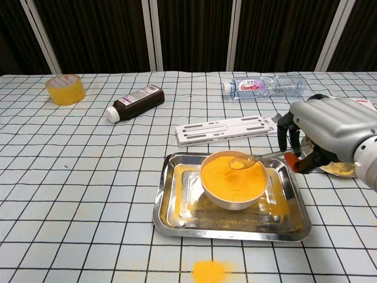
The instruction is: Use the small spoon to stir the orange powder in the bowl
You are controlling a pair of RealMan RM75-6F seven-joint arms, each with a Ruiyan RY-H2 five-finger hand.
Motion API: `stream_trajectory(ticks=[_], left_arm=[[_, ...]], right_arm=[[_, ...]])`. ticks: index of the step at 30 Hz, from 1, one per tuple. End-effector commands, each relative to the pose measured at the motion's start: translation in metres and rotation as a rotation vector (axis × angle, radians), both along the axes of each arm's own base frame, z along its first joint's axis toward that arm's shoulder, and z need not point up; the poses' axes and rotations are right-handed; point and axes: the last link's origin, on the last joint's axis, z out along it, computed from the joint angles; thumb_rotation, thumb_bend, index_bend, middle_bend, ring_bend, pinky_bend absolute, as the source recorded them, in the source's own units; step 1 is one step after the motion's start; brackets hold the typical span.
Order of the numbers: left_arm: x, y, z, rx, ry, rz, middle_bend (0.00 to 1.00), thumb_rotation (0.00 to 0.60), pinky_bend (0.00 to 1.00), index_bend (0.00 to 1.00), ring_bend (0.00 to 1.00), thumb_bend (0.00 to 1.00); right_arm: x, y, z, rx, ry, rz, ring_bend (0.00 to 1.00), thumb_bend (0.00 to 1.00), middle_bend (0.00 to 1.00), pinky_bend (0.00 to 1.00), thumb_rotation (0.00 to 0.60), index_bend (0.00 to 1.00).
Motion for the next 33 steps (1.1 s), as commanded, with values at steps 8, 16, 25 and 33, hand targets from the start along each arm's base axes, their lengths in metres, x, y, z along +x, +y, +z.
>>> stream_trajectory(ticks=[8,16,25,33], left_arm=[[0.000,-0.001,0.000,0.001,0.002,-0.002,0.00,0.600,0.00,0.00,0.00,0.00],[0.000,0.000,0.000,0.002,0.000,0.001,0.00,0.600,0.00,0.00,0.00,0.00],[0.000,0.000,0.000,-0.002,-0.003,-0.003,0.00,0.600,0.00,0.00,0.00,0.00],[0.000,0.000,0.000,-0.003,-0.003,-0.002,0.00,0.600,0.00,0.00,0.00,0.00]], right_arm=[[-0.016,0.005,0.003,-0.084,0.306,0.215,0.21,0.60,0.57,0.00,0.600,0.65],[-0.006,0.007,-0.006,-0.140,0.453,0.357,0.21,0.60,0.57,0.00,0.600,0.65],[-0.008,0.008,-0.015,-0.162,0.546,0.428,0.21,0.60,0.57,0.00,0.600,0.65],[-0.006,0.012,-0.023,-0.153,0.553,0.474,0.21,0.61,0.57,0.00,0.600,0.65]])
